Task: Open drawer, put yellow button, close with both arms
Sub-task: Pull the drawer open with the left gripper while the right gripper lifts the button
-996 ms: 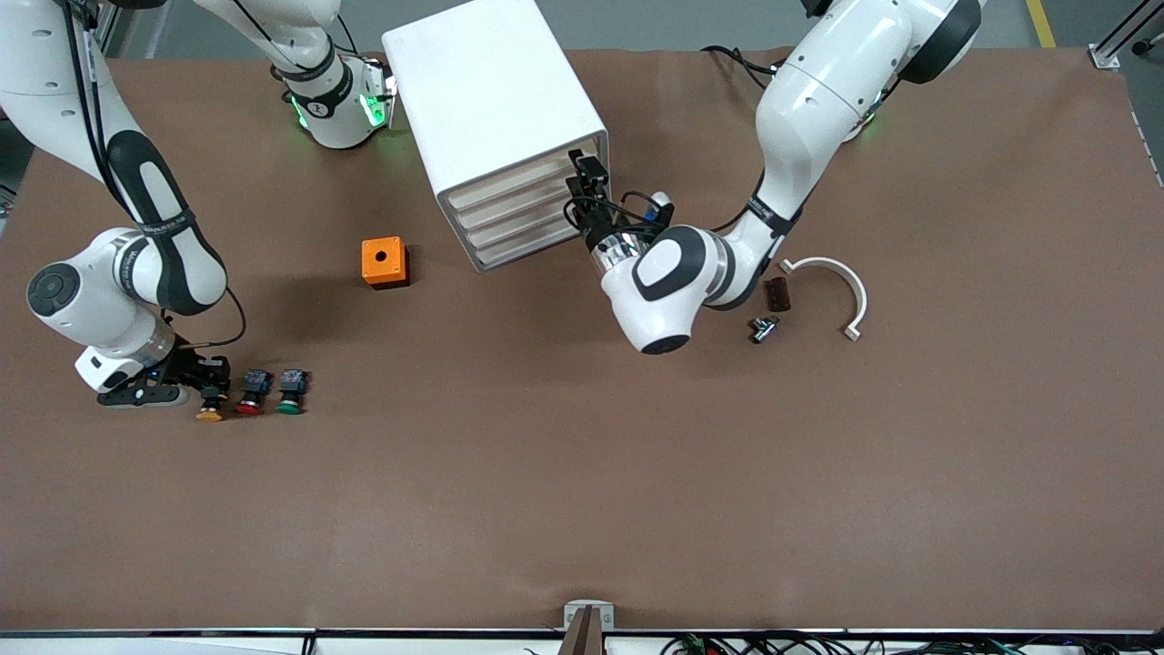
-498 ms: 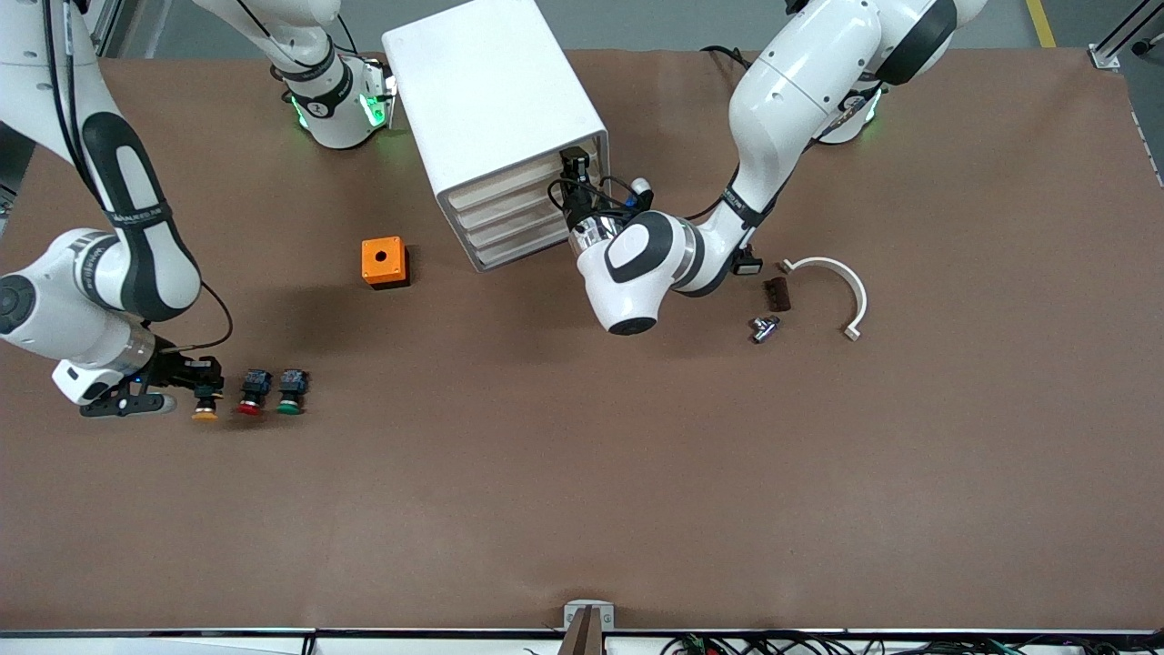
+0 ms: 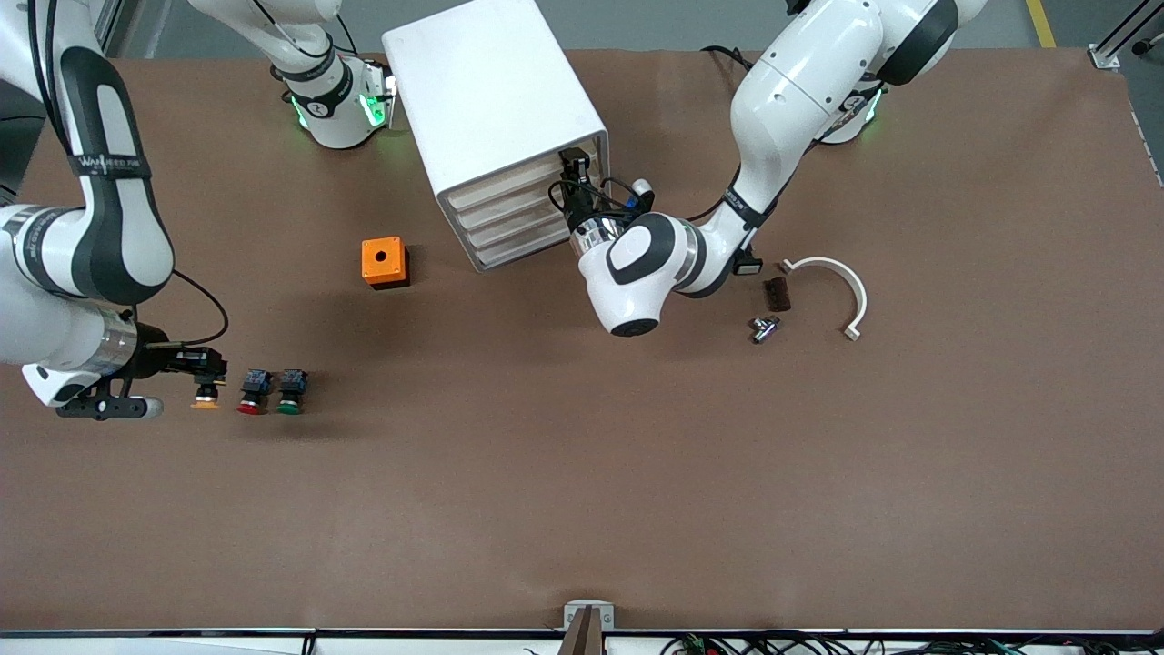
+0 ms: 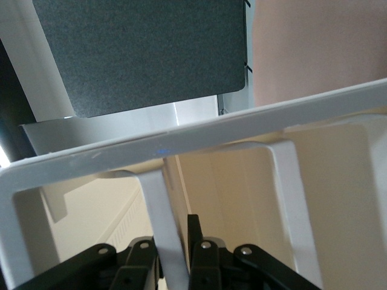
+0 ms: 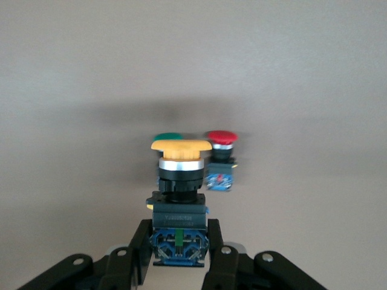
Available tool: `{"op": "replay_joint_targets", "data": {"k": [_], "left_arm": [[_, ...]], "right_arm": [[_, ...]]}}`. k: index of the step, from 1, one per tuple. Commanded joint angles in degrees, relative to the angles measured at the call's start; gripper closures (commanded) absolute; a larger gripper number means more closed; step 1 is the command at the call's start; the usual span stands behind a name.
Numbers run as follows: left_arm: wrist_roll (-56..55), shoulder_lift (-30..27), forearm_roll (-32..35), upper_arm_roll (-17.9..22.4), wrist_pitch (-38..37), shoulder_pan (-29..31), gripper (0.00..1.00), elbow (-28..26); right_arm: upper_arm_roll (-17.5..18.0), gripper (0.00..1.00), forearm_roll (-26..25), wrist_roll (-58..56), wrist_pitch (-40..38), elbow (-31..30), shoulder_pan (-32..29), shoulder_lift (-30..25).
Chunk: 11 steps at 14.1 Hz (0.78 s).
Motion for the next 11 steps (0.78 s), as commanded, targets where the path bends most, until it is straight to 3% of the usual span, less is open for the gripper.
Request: {"op": "replay_joint_targets", "data": {"k": [1,11], "left_arm": [[-0.11,0.39,-2.15,0.14,0.06,2.12,0.85,0.96],[2.01,1.01,-2.07,0.67,0.5,10.74,0.83,2.98]], "right_arm": [[-0.34,1.0,1.01,6.53,-3.45,0.06,2.68,-3.31],[-0.25,1.0,1.01,34.29,-14.17,5.06,15.15,-8.95]]}}
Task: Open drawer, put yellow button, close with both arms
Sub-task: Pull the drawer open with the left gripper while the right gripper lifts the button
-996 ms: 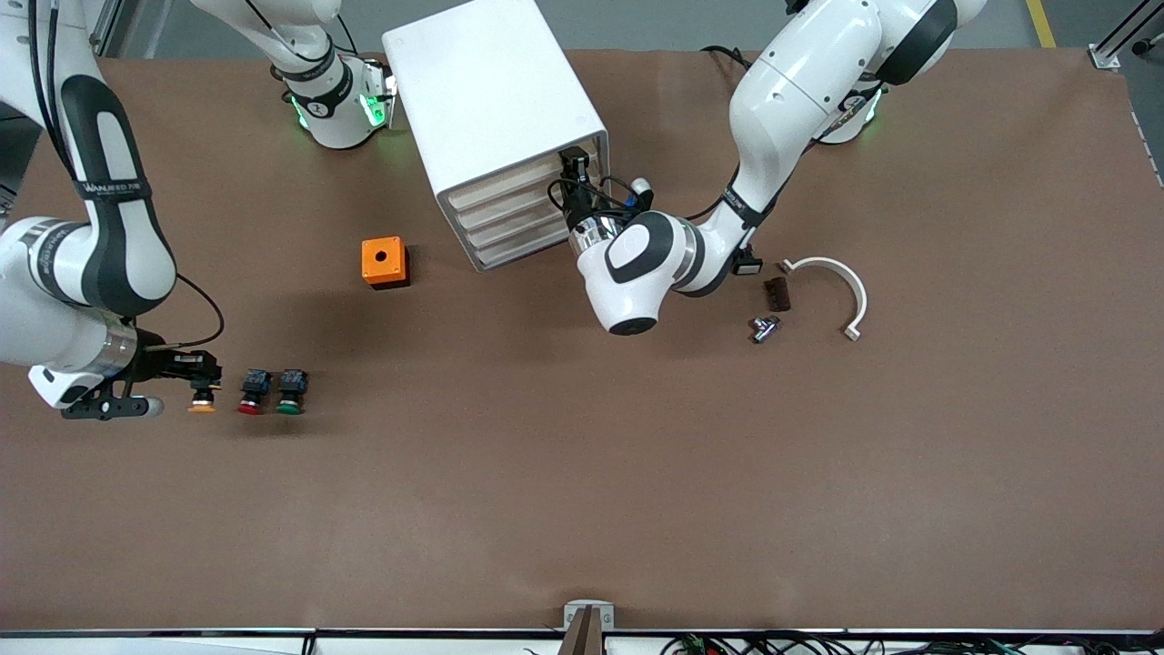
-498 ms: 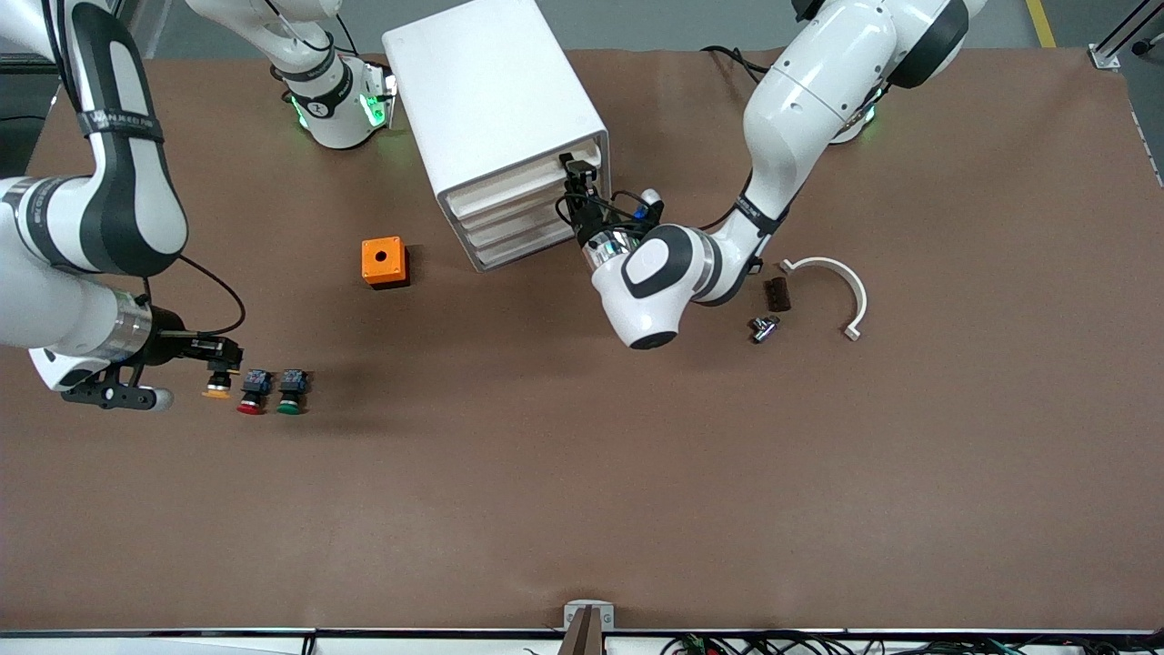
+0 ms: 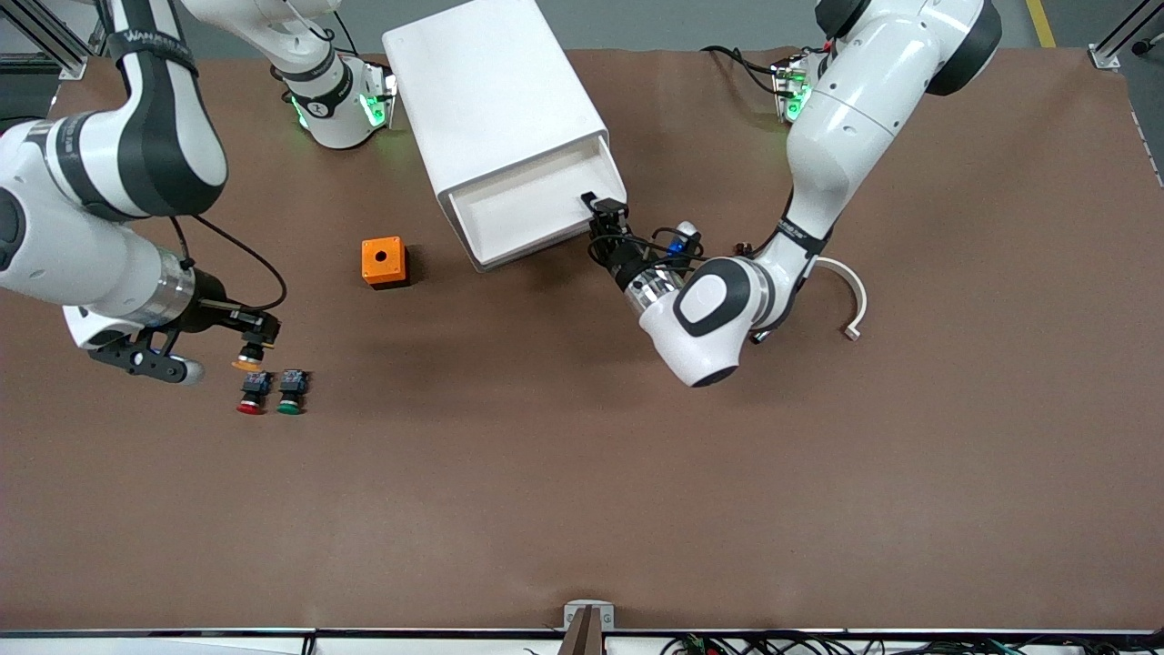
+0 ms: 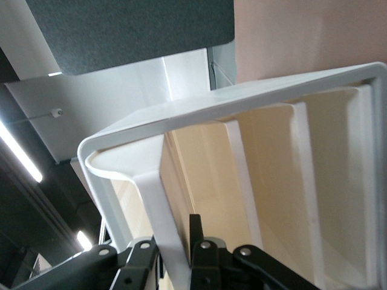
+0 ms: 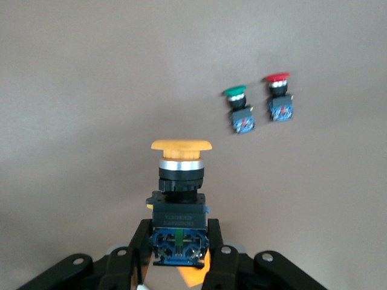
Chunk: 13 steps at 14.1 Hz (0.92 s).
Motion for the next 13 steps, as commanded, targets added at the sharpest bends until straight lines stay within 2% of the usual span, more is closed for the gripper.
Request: {"op": "replay_joint_targets", "data": {"k": [1,5,8,9,10,11,12,13], "left_arm": [[0.67,0.95,-0.84,0.09,-0.17,1.44,0.83,1.84],[1.2,1.04,-0.66,0.09,0.45,2.85,0.81,1.94],[1.46,0.95,-0.57,0.09,0.54,2.85,0.73,1.94],[1.46,0.86,-0.57,0.09,0.54,2.85,0.67,1.94],[1.46,0.77,-0.66,0.09,0.54,2.85,0.43,2.02],[1.46,0.77,-0.92,0.09,0.54,2.94,0.13,2.28],[1.46,0.69,-1.01,0.09,0.54,3.38,0.0,2.72],[1.63,0.51,-1.01,0.0,0.54,3.56,0.0,3.51]], "right_arm": [[-0.46,1.0,0.95,10.42,-3.51,2.97,4.83,-0.61],[-0.38,1.0,0.95,29.75,-5.11,5.62,13.8,-0.61],[-0.46,1.0,0.95,41.19,-4.84,6.15,18.64,-0.69],[-0.46,1.0,0.78,44.88,-4.67,6.24,20.22,-0.78],[-0.46,1.0,0.52,47.35,-4.58,6.15,21.71,-1.39],[-0.46,1.0,0.43,49.99,-4.58,6.15,23.04,-1.66],[-0.46,1.0,0.42,52.45,-4.58,6.15,24.09,-1.92],[-0.46,1.0,0.34,54.91,-4.49,6.15,25.41,-2.01]]}}
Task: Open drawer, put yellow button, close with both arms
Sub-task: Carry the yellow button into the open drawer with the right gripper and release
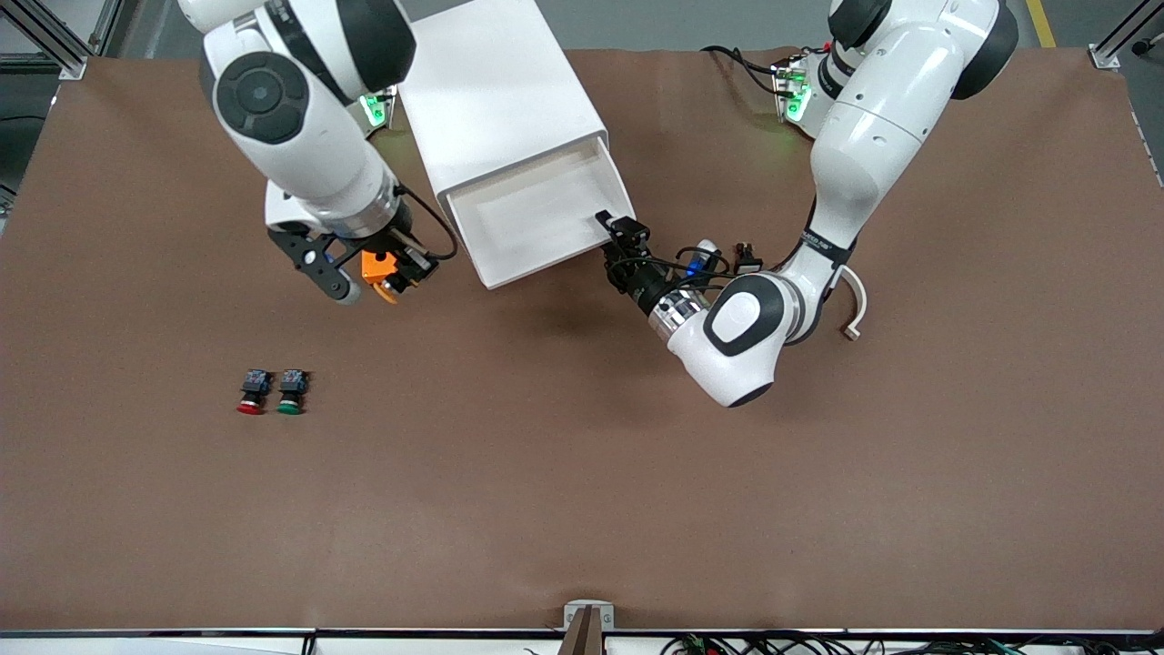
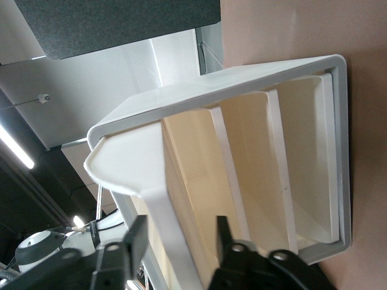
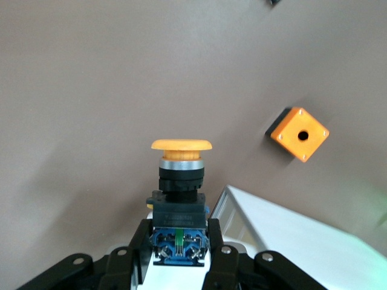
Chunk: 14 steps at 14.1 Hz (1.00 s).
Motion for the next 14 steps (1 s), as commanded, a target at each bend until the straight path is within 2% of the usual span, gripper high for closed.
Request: {"op": "replay_joint_targets", "data": {"k": [1,5,10,12,14], "left_arm": [[1.89,0.22,-1.01,-0.13,-0.21,0.84,0.0,2.61],[15.22,0.04,-0.49,-0.04,-0.39,0.93,0.0,5.77],[27.89,-0.22,0.04,3.38,-0.56,0.93,0.0,8.77],[35.78,-1.8,1.79,4.44,-0.48,0.75,0.0,9.29],[43.09,-3.38,6.7,4.53,0.05,0.32,0.0,10.7]], "right_arm": [[-0.72,1.0,0.14,6.6,-0.08,0.0,3.5,-1.3],[-0.72,1.0,-0.82,18.28,4.75,-0.79,9.21,-0.68],[-0.72,1.0,-4.95,30.33,12.48,-4.82,15.45,1.07],[-0.73,1.0,-7.67,34.72,14.33,-5.27,17.74,3.0],[-0.81,1.0,-8.47,38.42,16.35,-5.45,19.85,4.76]]}}
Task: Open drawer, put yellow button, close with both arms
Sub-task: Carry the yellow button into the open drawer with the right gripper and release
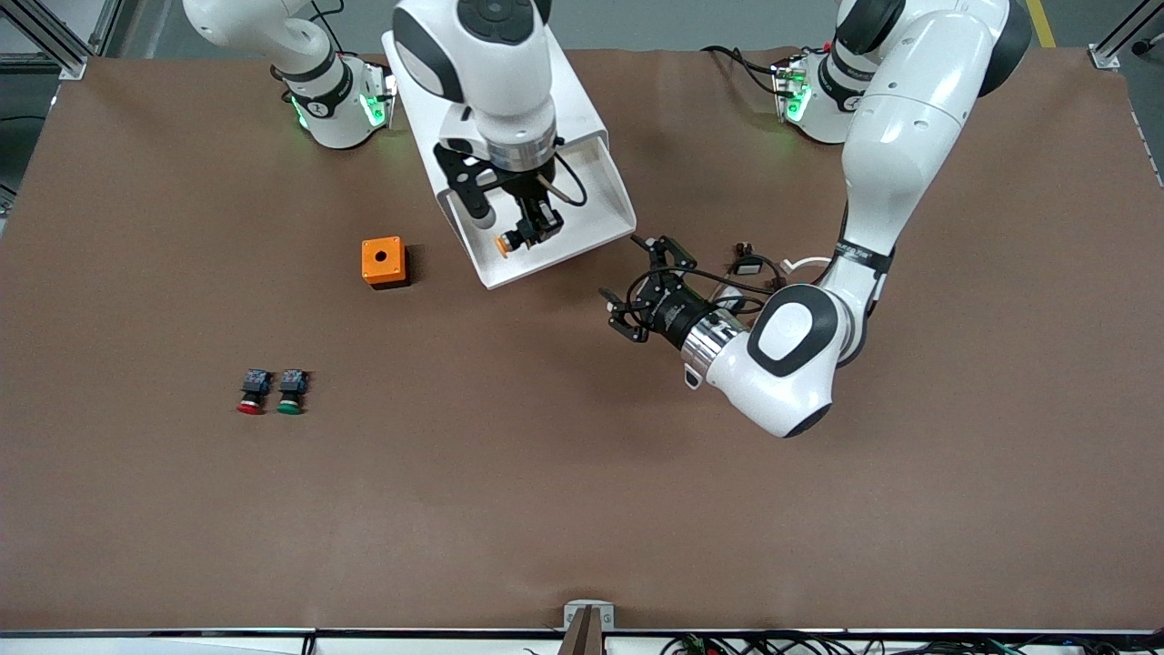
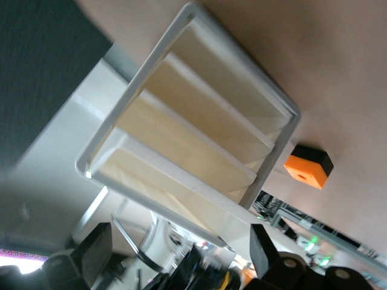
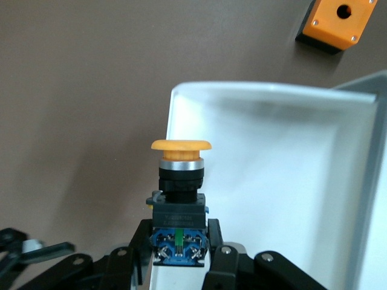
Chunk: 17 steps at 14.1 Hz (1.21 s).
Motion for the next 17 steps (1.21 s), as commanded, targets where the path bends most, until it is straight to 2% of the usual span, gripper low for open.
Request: {"op": "replay_joint_targets", "data": {"k": [1,4,5,6,7,9,11,12,15,17], "left_arm": [[8.49,-3.77,6.09,0.58,1.52,-0.93,0.0,0.7],[14.66,-6.49,15.04,0.05,7.22,-1.63,0.0,0.7],[15.89,-7.63,17.86,-0.21,9.51,-1.98,0.0,0.53],[17.38,-8.77,21.02,-0.3,11.97,-2.77,0.0,0.53],[18.44,-9.13,23.66,-0.3,13.64,-3.82,0.0,0.44],[18.8,-9.58,28.41,-0.3,16.02,-5.05,0.0,0.44],[18.8,-9.66,34.81,-0.22,18.48,-7.59,0.0,0.26],[18.8,-10.19,38.59,-0.3,19.37,-8.65,0.0,0.09],[18.89,-10.37,45.47,-0.74,21.56,-11.38,0.0,-0.18],[18.98,-10.37,46.54,-0.66,21.66,-12.0,0.0,-0.18]], "right_arm": [[-0.75,1.0,-2.47,5.15,2.15,-0.01,2.74,2.08],[-0.66,1.0,-3.36,6.65,3.12,0.08,3.01,3.23],[-0.66,0.9,-3.36,6.57,2.95,0.08,3.01,3.23],[-0.66,0.6,-3.36,6.57,2.77,0.08,2.93,3.15],[-0.66,0.52,-3.36,6.57,2.6,0.08,2.93,3.15],[-0.66,0.13,-3.36,6.74,2.42,0.26,2.93,3.06],[-0.75,0.02,-3.36,6.57,1.81,0.52,2.84,2.88],[-0.92,0.0,-3.36,6.04,1.2,0.87,2.49,2.62],[-1.19,0.0,-3.36,1.76,-1.08,2.01,-0.66,1.04],[-1.19,0.0,-2.75,-5.44,-3.63,2.45,-4.26,-0.97]]}}
